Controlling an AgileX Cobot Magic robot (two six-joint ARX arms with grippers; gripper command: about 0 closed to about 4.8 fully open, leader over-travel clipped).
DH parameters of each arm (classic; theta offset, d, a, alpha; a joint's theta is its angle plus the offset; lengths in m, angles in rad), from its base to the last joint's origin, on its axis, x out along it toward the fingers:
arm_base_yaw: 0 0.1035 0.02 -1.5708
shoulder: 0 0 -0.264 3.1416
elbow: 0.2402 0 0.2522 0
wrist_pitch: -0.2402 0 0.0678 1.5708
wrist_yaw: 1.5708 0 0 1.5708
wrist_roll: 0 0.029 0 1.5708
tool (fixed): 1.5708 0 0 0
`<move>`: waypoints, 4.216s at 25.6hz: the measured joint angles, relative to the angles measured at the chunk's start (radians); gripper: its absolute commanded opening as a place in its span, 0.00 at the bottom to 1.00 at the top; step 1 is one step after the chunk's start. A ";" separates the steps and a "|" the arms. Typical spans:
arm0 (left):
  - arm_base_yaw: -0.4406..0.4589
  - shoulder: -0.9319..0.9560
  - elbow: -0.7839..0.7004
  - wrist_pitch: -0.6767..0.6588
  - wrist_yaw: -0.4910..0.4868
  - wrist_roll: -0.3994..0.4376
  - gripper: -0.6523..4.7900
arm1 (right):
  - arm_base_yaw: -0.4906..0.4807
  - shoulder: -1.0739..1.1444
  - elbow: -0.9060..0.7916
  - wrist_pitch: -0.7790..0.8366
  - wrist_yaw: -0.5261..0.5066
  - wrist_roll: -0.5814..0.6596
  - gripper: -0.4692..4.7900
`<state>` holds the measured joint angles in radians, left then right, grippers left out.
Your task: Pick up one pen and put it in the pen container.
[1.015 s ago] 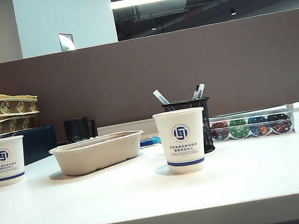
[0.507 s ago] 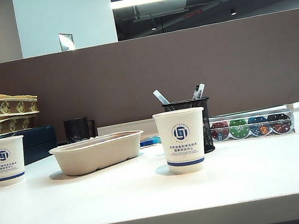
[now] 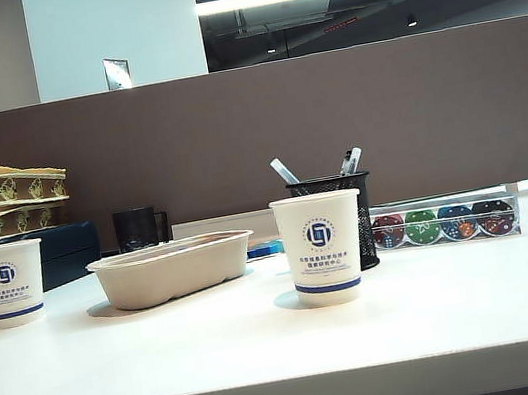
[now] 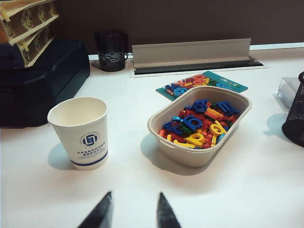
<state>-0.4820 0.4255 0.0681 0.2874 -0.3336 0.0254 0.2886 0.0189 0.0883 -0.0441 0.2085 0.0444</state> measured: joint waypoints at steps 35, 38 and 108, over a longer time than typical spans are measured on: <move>0.000 0.000 0.000 0.000 0.000 0.000 0.33 | -0.253 -0.019 -0.043 0.010 -0.183 0.000 0.55; 0.000 0.000 0.000 0.000 0.000 0.000 0.33 | -0.270 -0.019 -0.058 0.040 -0.187 0.000 0.55; 0.001 -0.203 -0.002 -0.059 0.000 0.000 0.33 | -0.284 -0.019 -0.083 0.114 -0.184 0.000 0.08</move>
<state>-0.4812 0.2226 0.0666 0.2283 -0.3340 0.0257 0.0048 -0.0006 0.0055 0.0700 0.0242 0.0441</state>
